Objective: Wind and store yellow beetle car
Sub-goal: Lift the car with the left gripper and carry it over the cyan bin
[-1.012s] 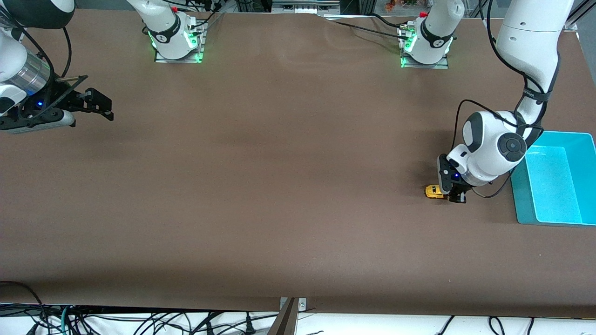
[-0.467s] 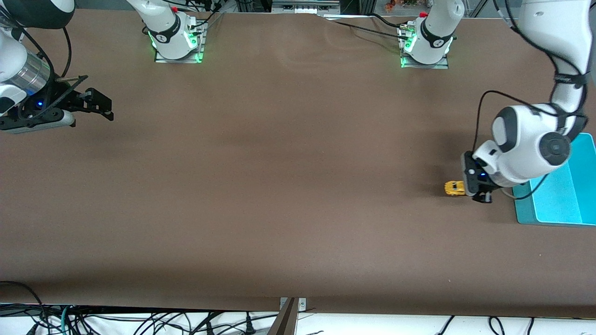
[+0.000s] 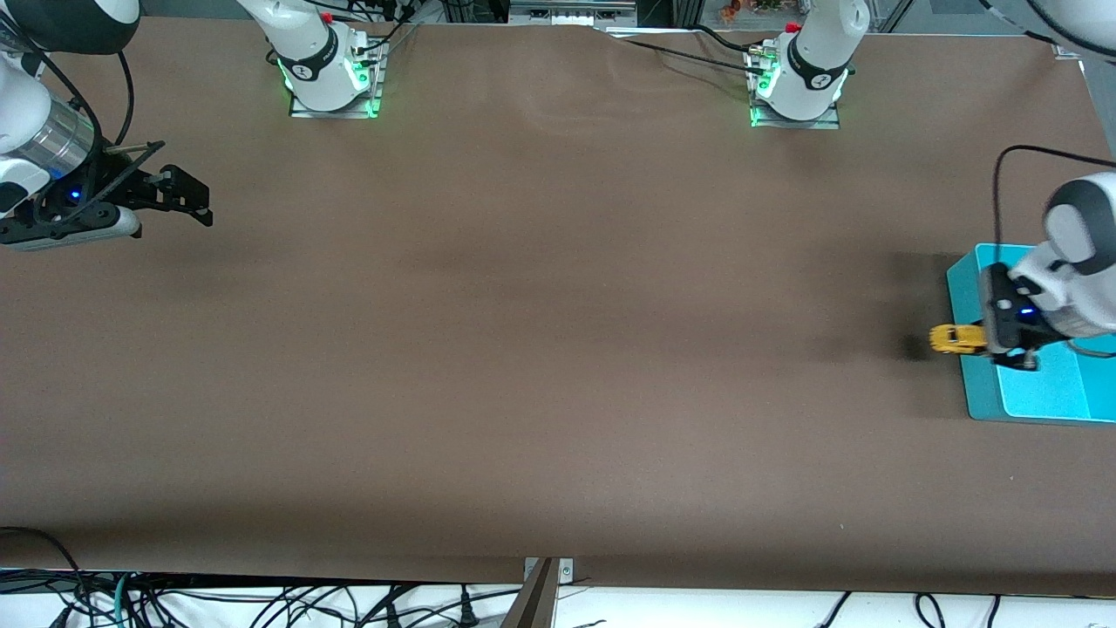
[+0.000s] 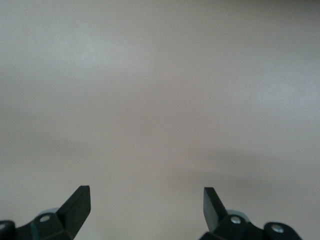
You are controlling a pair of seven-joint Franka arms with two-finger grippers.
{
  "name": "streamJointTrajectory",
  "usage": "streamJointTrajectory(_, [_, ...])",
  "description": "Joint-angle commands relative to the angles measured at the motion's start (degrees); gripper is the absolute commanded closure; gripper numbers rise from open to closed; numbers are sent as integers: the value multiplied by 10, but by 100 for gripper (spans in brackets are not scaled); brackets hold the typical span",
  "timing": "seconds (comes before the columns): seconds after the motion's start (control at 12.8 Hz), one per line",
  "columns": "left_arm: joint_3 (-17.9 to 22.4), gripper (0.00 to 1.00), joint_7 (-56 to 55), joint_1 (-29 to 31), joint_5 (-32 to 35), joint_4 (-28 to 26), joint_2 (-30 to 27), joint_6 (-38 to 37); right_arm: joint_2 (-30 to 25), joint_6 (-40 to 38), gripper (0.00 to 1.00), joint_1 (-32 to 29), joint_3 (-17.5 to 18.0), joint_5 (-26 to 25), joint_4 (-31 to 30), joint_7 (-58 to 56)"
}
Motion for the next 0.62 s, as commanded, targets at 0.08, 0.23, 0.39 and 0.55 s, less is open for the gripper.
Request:
streamJointTrajectory(0.08, [-4, 80, 119, 87, -5, 45, 10, -32, -4, -8, 0, 5, -5, 6, 1, 1])
streamJointTrajectory(0.23, [-5, 80, 148, 129, -18, 56, 35, -29, -4, -8, 0, 5, -5, 7, 1, 1])
streamJointTrajectory(0.39, [-5, 79, 198, 155, -61, 64, 73, -18, -4, -8, 0, 5, -5, 6, 0, 1])
streamJointTrajectory(0.55, [-4, 79, 253, 170, -108, 60, 104, 16, -4, -8, 0, 5, -5, 6, 1, 1])
